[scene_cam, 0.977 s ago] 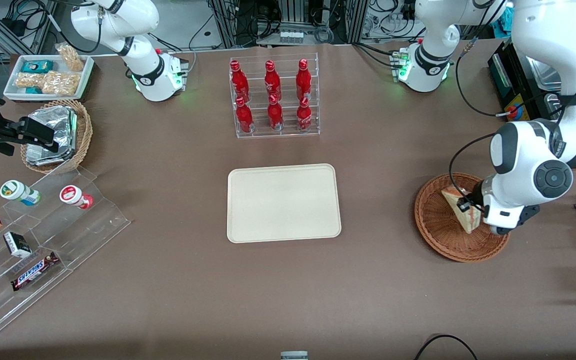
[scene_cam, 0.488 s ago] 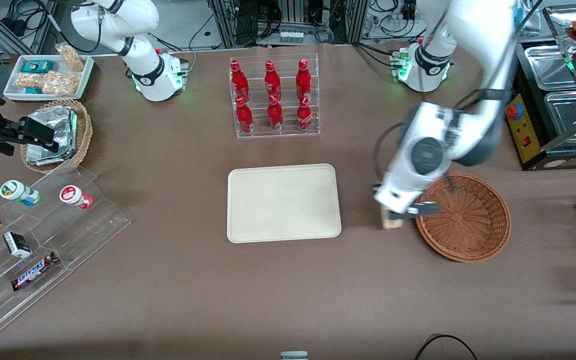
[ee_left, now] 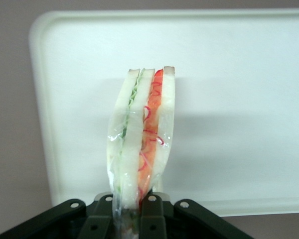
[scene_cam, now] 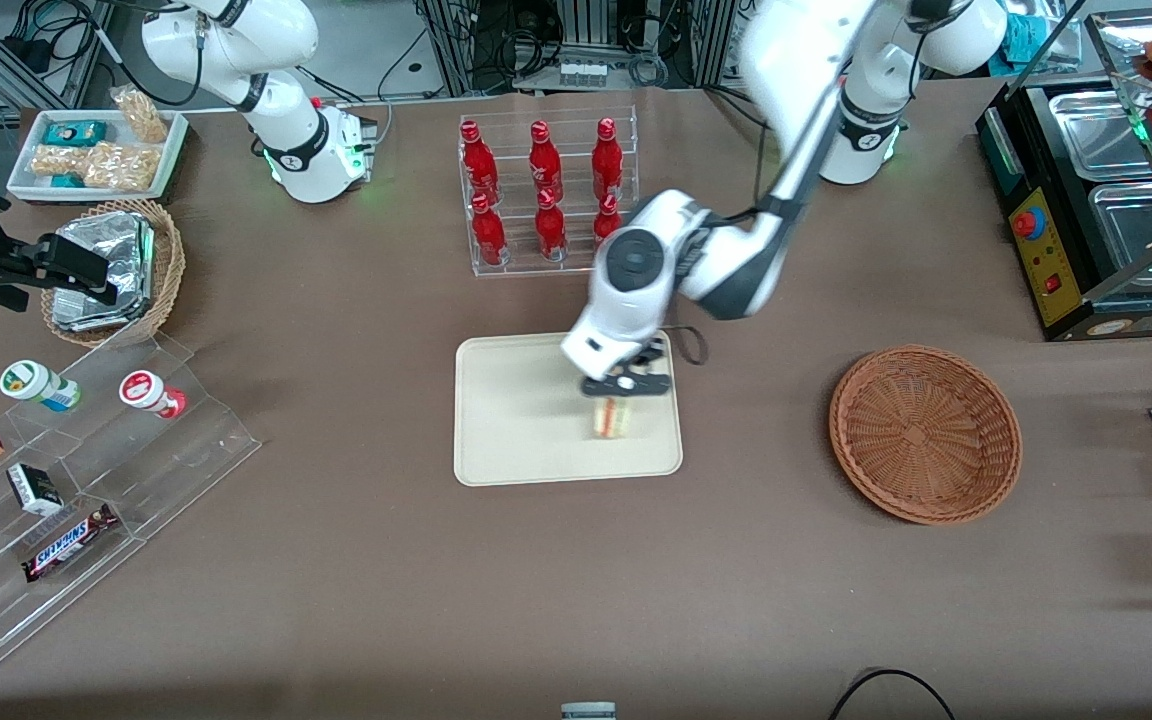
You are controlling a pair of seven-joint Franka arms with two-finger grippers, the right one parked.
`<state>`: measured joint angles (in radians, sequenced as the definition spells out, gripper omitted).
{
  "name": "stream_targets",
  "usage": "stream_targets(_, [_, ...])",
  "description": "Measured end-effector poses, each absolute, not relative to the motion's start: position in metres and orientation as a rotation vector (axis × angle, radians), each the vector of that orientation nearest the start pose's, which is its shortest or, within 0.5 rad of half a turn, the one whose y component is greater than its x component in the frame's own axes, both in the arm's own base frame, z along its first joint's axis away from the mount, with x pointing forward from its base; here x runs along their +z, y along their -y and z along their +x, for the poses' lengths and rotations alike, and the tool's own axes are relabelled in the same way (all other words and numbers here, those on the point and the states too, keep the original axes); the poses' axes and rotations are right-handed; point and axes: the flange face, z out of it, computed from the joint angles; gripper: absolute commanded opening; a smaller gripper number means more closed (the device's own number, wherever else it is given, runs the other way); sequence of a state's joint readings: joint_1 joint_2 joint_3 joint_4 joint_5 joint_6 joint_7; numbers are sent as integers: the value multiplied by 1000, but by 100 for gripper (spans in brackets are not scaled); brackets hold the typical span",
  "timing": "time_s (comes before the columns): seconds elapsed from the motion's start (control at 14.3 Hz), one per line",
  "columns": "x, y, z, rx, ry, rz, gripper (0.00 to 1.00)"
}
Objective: Place sandwich from basket to tray
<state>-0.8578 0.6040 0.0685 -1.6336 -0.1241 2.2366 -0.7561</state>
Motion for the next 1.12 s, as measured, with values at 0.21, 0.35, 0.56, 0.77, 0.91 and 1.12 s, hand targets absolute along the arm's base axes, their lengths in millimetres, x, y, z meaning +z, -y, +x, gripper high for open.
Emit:
stream_targets(0.21, [251,528,472,47,86,-3186,7])
stream_targets(0.35, [243,533,475,31,122,-3174,7])
stream_targets(0.56, [241,534,481,-4,194,-3158,8])
stream_targets(0.77, [240,536,484,-13,232,-3158,100])
stream_targets(0.91, [235,536,483,-8,248,-3151,100])
stream_targets(1.12, [242,542,482,-24,239,-3161,100])
